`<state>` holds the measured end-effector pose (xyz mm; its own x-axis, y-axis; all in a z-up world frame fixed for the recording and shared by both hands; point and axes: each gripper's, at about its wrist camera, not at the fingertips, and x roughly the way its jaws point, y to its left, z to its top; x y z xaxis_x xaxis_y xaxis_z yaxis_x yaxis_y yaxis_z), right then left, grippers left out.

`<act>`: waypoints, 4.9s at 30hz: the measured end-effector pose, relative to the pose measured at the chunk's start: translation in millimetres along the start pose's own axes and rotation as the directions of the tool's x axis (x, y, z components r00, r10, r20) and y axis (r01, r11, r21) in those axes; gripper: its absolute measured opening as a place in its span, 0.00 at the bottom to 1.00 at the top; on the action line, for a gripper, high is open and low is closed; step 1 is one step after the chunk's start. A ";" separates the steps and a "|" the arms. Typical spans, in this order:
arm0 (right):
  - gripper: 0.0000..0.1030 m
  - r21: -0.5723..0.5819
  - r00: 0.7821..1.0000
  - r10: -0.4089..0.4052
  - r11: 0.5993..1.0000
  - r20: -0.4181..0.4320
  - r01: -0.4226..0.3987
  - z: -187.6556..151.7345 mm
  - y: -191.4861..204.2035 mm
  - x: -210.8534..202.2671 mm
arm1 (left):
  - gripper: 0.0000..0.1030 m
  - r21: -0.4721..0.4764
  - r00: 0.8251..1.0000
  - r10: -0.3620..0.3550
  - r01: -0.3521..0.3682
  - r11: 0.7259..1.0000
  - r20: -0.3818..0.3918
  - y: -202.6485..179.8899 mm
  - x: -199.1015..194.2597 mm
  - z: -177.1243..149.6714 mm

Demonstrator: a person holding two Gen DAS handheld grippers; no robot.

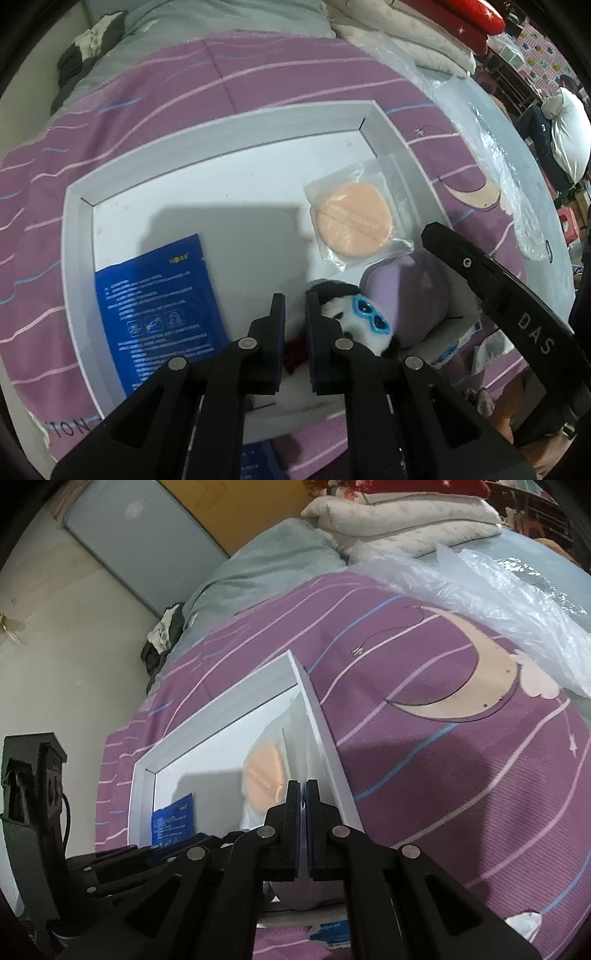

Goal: Organize soft objects
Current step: 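Lower the clear puff bag into the box and open the right tool, then withdraw both tools from the box toward the loose items, then grasp the yellow packet with the left tool while the right grasps the plaid pouch, then carry the yellow packet and plaid pouch with both tools over the box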

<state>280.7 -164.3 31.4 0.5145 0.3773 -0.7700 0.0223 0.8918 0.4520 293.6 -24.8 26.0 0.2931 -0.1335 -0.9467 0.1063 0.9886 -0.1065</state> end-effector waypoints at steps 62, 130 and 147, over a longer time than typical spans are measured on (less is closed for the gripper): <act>0.77 -0.707 0.990 -0.001 0.700 -0.142 -0.101 -157.7 121.6 -116.1 | 0.60 -0.482 0.966 -0.206 0.258 0.837 0.158 92.2 -113.9 -202.2; 0.20 -0.222 0.919 0.329 0.901 -0.216 -0.374 -91.6 61.1 -140.1 | 0.57 -0.413 0.969 0.015 0.092 0.906 0.248 44.1 -148.8 -187.4; 0.20 -0.211 0.938 0.309 0.918 -0.158 -0.337 -64.8 92.8 -147.9 | 0.57 -0.366 0.940 0.021 0.113 0.924 0.342 66.9 -163.2 -164.9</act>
<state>151.1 -121.2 158.0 0.3544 0.6686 -0.6537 -0.3337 0.7435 0.5795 96.2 74.6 123.2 0.6023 -0.1285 -0.7879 -0.2164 0.9237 -0.3161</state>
